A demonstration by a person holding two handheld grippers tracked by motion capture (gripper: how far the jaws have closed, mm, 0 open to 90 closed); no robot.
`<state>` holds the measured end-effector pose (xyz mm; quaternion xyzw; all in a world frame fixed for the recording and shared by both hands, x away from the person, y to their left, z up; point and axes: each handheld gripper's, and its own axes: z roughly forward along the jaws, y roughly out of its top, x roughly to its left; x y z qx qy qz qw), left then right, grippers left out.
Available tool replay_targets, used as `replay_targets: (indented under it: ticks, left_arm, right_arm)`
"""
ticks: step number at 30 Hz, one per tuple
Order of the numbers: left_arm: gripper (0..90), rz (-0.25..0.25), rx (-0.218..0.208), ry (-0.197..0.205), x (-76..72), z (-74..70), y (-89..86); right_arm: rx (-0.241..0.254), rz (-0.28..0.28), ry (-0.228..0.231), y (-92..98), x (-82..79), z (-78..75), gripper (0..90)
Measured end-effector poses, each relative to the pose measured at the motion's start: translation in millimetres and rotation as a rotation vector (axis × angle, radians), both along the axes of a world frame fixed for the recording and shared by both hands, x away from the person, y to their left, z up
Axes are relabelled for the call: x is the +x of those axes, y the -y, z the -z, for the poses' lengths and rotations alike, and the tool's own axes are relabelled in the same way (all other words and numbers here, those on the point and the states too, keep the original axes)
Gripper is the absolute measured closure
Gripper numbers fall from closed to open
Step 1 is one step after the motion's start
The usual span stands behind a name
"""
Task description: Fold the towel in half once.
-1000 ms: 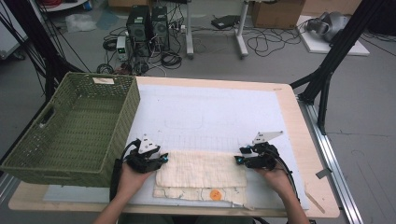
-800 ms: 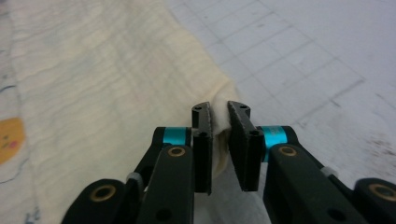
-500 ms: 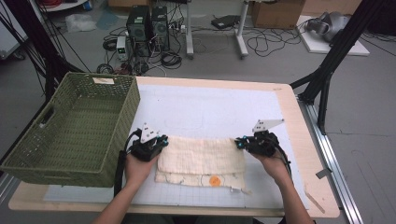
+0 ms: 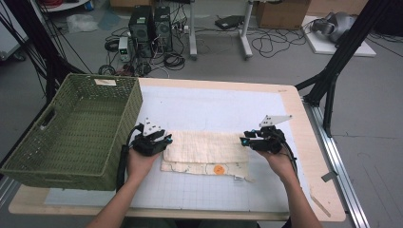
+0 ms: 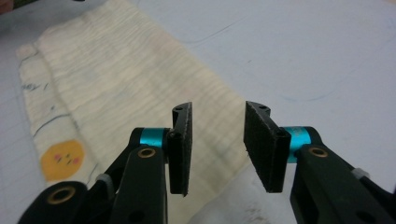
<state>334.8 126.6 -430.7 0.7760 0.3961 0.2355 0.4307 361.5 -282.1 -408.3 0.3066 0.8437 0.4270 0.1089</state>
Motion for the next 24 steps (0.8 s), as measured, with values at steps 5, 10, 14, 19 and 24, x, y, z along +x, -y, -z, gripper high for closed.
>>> replay_targets:
  ticks: [5, 10, 14, 19, 24]
  left_arm:
    - [63.5, 0.062, 0.002, -0.014, -18.0, 5.0, -4.1]
    - [67.2, 0.111, 0.017, -0.035, -28.3, 10.2, -8.4]
    - [68.1, 0.158, 0.029, -0.05, -31.6, 12.8, -5.9]
    - [72.7, 0.187, 0.067, -0.074, -30.2, 17.7, -0.8]
    - [88.6, 0.196, 0.065, -0.075, -28.4, 18.6, 3.3]
  right_arm:
    - [-0.037, -0.06, -0.01, -7.2, -21.4, 10.0, 60.9]
    - [-0.05, -0.048, -0.04, -2.0, -27.6, 24.0, 61.7]
    - [-0.06, -0.056, -0.059, -2.0, -28.7, 31.4, 65.7]
    - [-0.076, -0.076, -0.059, -7.6, -29.9, 34.7, 77.6]
    - [-0.071, -0.111, -0.066, -9.8, -30.5, 34.2, 87.7]
